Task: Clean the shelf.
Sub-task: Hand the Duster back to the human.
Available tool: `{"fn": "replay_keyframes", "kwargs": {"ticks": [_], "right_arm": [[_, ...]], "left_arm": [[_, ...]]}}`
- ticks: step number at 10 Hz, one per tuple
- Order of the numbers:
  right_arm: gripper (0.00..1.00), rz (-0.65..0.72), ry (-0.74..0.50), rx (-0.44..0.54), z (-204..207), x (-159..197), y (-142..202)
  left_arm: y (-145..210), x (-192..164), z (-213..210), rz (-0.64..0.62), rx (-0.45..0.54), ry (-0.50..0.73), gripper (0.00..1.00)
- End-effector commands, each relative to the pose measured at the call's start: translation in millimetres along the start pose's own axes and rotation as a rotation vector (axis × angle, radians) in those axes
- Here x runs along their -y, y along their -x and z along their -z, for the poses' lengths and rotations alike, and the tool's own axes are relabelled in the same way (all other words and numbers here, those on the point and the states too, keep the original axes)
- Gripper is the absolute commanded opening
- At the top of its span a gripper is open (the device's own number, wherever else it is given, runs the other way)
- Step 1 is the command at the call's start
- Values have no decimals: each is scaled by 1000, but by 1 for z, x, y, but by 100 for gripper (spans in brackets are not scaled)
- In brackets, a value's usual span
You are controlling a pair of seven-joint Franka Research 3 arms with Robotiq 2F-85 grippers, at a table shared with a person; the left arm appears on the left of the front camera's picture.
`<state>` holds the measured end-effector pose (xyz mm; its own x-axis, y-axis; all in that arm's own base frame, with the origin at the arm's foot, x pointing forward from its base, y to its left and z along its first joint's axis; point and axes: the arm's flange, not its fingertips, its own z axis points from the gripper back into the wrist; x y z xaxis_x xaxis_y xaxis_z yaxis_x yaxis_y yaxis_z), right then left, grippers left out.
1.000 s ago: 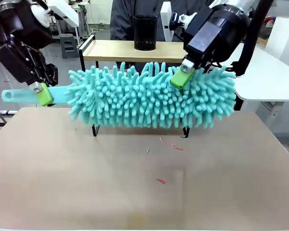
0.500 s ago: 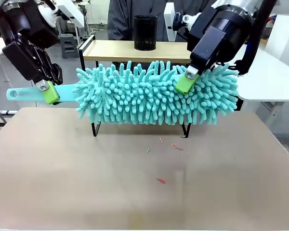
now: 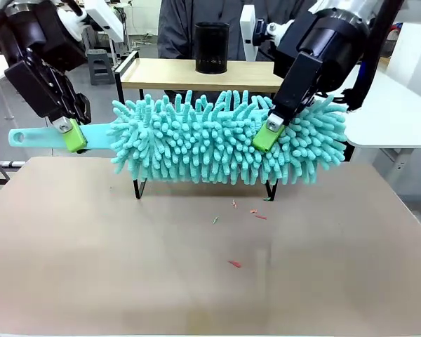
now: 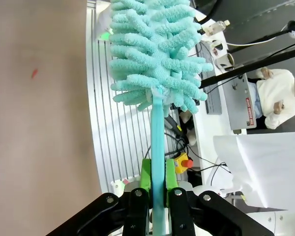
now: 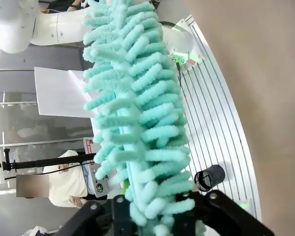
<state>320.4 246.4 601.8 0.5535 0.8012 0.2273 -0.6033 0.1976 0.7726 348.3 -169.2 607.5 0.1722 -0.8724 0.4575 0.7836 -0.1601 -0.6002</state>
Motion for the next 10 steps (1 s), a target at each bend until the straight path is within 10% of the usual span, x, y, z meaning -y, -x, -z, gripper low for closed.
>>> {"fn": "replay_keyframes", "kwargs": {"ticks": [1,5,6,7,8,9,10], "right_arm": [[0,-38,-20,-12,-2,2,3],[0,-34,-38,-38,0,2,2],[0,-35,-40,-43,0,2,2],[0,-32,-44,-32,-3,3,4],[0,-37,-43,-12,-8,2,11],[0,-29,-41,29,-17,3,20],[0,-5,-29,74,-27,6,31]], "left_arm": [[-4,2,-2,-11,-4,-6,12],[-3,2,0,-28,-38,-4,12],[-1,3,-2,-32,-36,-19,70],[6,6,-12,-43,-4,-53,70],[24,12,-30,-60,62,-75,100],[55,20,-54,-90,167,-107,72],[87,32,-72,-114,260,-147,84]]}}
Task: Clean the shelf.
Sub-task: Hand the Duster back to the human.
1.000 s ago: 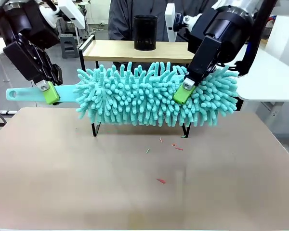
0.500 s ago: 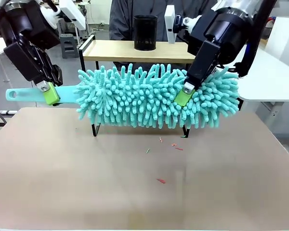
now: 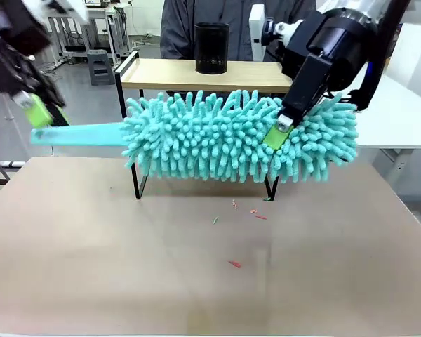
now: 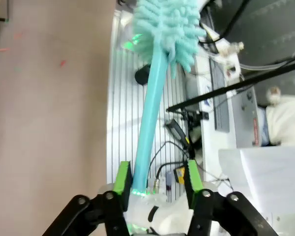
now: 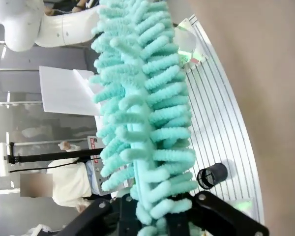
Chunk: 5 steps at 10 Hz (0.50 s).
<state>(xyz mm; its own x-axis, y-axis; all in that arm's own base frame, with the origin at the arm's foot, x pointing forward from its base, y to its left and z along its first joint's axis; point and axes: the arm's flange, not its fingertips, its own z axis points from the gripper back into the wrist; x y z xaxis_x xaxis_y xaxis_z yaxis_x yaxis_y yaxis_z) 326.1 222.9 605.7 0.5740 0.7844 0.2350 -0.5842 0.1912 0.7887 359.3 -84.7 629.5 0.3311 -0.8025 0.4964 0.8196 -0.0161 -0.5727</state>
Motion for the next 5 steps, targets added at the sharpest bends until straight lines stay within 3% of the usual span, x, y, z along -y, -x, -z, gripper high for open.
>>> {"fn": "replay_keyframes", "kwargs": {"ticks": [1,2,3,4,5], "right_arm": [[0,8,7,121,-24,1,33],[0,38,21,210,-42,-1,59],[0,60,40,357,-67,-9,100],[0,42,42,560,-86,-20,139],[0,22,50,791,-101,-26,178]], "left_arm": [[57,16,-37,-60,238,-92,100],[91,16,-57,-148,411,-246,100],[130,12,-77,-218,679,-397,100],[156,5,-84,-211,882,-416,100],[170,-13,-83,-255,988,-471,100]]}}
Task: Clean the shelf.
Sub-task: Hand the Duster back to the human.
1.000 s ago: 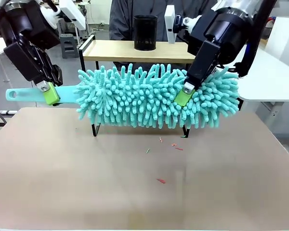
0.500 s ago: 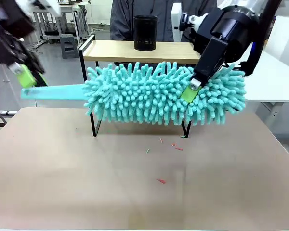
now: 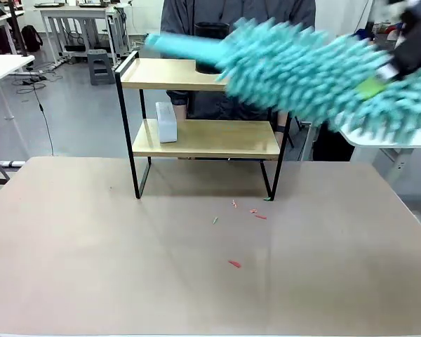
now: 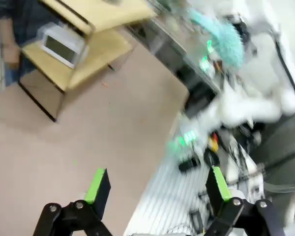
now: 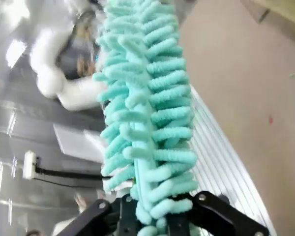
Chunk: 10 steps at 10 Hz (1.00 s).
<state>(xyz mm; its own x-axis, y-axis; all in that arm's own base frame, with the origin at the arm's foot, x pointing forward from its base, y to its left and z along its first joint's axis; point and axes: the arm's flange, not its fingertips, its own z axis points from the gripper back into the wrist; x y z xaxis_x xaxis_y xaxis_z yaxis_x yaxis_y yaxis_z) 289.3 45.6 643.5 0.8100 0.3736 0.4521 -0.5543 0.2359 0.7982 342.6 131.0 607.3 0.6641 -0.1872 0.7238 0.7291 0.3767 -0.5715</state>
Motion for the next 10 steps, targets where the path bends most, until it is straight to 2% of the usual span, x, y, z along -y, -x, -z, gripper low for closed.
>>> {"fn": "replay_keyframes", "kwargs": {"ticks": [1,2,3,4,5,6,7,10], "right_arm": [[0,-23,20,461,-35,-7,53],[0,12,22,627,-54,0,76],[0,173,36,783,-70,20,98],[0,297,17,868,-77,43,108],[0,428,-23,902,-77,75,112],[0,557,-74,888,-72,116,109],[0,601,-126,834,-66,150,104],[0,772,-201,776,-49,226,93]], "left_arm": [[3,-26,43,-38,345,-124,100],[2,-44,53,-61,371,-112,100],[-3,-63,70,-89,378,-97,100],[-6,-75,83,-103,372,-89,100],[-11,-85,93,-134,360,-35,100],[-15,-89,107,-147,228,96,100],[-1,-79,91,-154,367,-80,100],[-1,-79,91,-154,367,-80,100]]}}
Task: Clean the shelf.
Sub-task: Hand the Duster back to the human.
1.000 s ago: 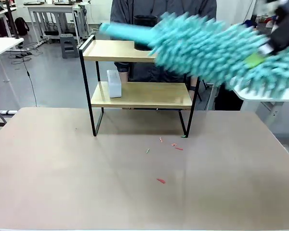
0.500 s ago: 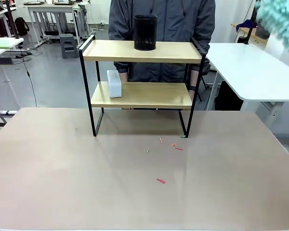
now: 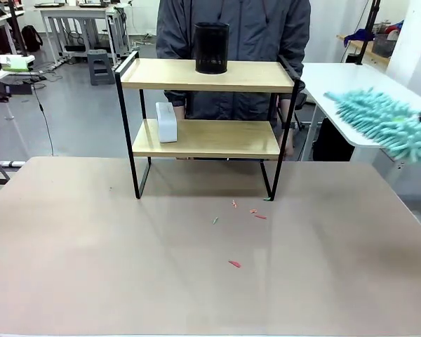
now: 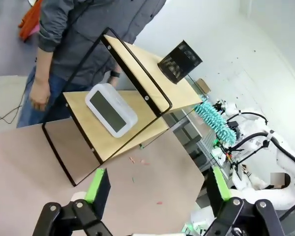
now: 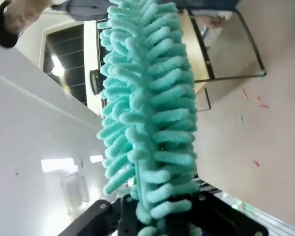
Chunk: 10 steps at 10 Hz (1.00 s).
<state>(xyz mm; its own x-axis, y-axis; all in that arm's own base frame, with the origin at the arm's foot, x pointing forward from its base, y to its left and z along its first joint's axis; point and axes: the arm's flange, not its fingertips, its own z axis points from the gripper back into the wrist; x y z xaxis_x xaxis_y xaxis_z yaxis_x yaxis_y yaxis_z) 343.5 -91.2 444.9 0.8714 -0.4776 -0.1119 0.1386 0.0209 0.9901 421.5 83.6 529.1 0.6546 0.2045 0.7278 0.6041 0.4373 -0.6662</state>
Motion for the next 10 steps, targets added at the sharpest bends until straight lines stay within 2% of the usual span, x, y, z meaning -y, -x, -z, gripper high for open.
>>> {"fn": "replay_keyframes", "kwargs": {"ticks": [1,2,10], "right_arm": [[0,54,-1,36,16,18,-11],[0,0,0,0,0,0,0],[0,0,0,0,0,0,0]], "left_arm": [[6,5,2,3,5,-11,100],[6,5,2,3,5,-11,100],[6,5,2,3,5,-11,100]]}}
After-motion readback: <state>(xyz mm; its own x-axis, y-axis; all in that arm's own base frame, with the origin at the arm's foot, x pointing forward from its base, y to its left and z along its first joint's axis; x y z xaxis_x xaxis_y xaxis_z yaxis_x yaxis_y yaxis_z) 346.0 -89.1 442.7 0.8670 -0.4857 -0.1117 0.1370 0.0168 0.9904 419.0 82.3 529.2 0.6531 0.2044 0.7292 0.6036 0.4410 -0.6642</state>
